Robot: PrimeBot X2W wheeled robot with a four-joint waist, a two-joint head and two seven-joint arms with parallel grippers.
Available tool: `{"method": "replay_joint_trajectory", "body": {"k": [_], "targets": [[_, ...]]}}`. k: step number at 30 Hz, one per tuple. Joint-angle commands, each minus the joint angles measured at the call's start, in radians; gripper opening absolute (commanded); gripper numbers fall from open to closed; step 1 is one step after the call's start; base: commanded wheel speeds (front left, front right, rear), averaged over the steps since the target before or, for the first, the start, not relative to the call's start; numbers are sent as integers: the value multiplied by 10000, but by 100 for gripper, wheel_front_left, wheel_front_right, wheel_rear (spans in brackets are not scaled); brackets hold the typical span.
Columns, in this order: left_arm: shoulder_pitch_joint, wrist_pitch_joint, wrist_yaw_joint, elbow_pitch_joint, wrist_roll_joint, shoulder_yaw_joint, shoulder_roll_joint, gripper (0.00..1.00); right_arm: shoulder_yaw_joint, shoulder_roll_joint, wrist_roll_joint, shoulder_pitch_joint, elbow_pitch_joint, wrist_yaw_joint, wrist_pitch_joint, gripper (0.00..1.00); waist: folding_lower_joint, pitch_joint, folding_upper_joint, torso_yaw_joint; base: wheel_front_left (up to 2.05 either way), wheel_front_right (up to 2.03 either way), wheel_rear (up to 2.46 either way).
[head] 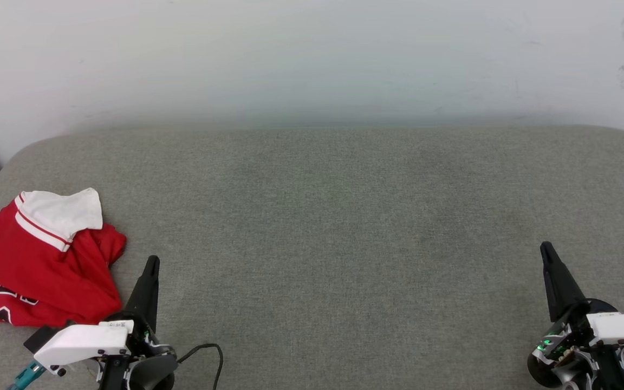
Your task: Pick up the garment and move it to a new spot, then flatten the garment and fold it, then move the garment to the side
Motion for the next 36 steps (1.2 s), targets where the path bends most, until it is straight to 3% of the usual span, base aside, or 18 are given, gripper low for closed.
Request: {"method": "replay_joint_trajectory", "body": {"k": [1, 36], "targets": [[-78, 16, -21, -4, 8, 12, -17, 0, 6, 34, -43, -129, 7, -3, -3, 0, 0, 0, -1, 0, 0, 0, 0], [-78, 15, -21, -4, 8, 11, -17, 0, 7, 34, -43, -130, 7, -3, -4, 0, 0, 0, -1, 0, 0, 0, 0]]}}
